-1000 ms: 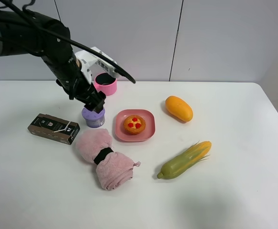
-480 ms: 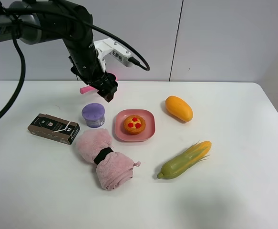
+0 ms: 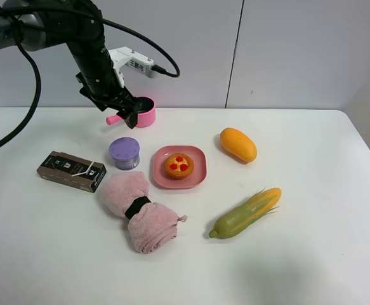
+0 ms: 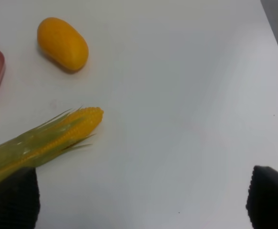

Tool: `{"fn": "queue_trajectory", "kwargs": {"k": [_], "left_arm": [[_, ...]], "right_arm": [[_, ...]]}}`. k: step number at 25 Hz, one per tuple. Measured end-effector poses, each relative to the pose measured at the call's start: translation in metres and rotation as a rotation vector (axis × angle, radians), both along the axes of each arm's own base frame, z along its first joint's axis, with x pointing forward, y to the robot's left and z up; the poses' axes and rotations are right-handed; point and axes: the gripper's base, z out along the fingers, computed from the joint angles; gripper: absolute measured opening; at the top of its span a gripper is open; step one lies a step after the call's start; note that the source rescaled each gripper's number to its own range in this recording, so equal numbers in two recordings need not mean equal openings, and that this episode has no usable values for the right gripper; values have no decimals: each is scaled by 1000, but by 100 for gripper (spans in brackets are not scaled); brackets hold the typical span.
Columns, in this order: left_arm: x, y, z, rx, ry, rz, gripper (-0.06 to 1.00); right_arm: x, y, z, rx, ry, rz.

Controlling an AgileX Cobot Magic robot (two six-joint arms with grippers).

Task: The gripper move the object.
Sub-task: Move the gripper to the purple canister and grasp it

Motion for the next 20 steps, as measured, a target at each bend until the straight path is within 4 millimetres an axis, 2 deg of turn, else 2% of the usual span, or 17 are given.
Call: {"fn": "queue_trajectory", "kwargs": {"k": [4, 13, 20], "left_arm": [[5, 11, -9, -42, 41, 43, 69], [-1, -18, -40, 30, 103, -31, 69], [-2, -7, -54, 82, 120, -9, 69]], "right_arm": [[0, 0, 0, 0, 0, 0], [0, 0, 0, 0, 0, 0], [0, 0, 0, 0, 0, 0]]}}
